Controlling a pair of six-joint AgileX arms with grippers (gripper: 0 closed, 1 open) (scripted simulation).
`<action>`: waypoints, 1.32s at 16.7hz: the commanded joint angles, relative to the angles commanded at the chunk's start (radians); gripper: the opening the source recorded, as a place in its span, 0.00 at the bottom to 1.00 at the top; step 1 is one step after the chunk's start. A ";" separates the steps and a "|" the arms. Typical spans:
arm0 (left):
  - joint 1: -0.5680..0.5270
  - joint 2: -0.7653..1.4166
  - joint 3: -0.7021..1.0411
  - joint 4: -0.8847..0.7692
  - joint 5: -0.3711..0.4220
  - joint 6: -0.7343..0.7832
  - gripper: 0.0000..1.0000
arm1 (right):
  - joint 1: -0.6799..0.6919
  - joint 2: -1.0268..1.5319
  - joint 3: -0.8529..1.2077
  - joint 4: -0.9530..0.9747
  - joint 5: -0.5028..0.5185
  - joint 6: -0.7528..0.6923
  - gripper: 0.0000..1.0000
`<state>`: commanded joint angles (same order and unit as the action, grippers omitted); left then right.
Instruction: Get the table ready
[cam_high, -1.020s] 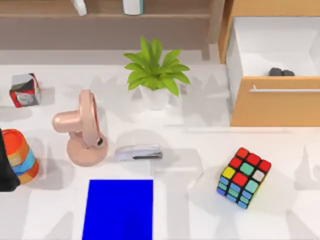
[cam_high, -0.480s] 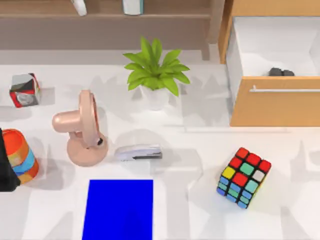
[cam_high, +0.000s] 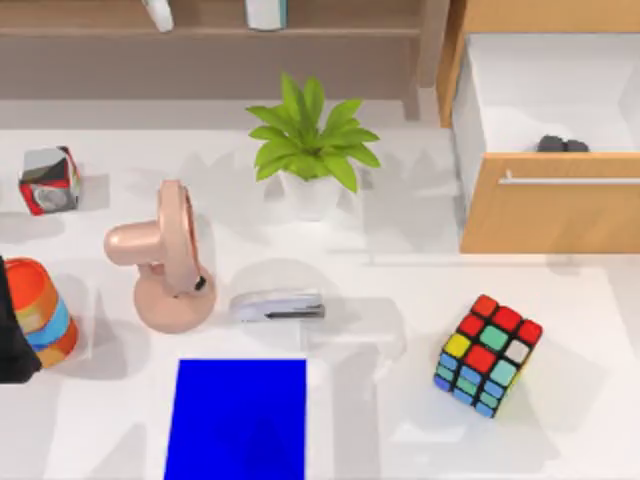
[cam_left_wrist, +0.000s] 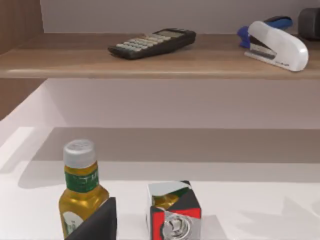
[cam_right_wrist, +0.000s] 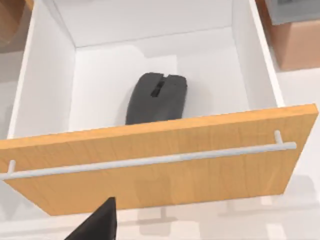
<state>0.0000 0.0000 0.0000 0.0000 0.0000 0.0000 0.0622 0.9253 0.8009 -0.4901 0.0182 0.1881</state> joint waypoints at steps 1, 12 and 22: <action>0.000 0.000 0.000 0.000 0.000 0.000 1.00 | 0.006 0.098 0.089 -0.047 0.003 0.017 1.00; 0.000 0.000 0.000 0.000 0.000 0.000 1.00 | 0.068 1.133 1.015 -0.518 0.038 0.172 1.00; 0.000 0.000 0.000 0.000 0.000 0.000 1.00 | 0.084 1.508 1.343 -0.696 0.029 0.256 1.00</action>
<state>0.0000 0.0000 0.0000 0.0000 0.0000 0.0000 0.1458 2.4332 2.1444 -1.1859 0.0472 0.4441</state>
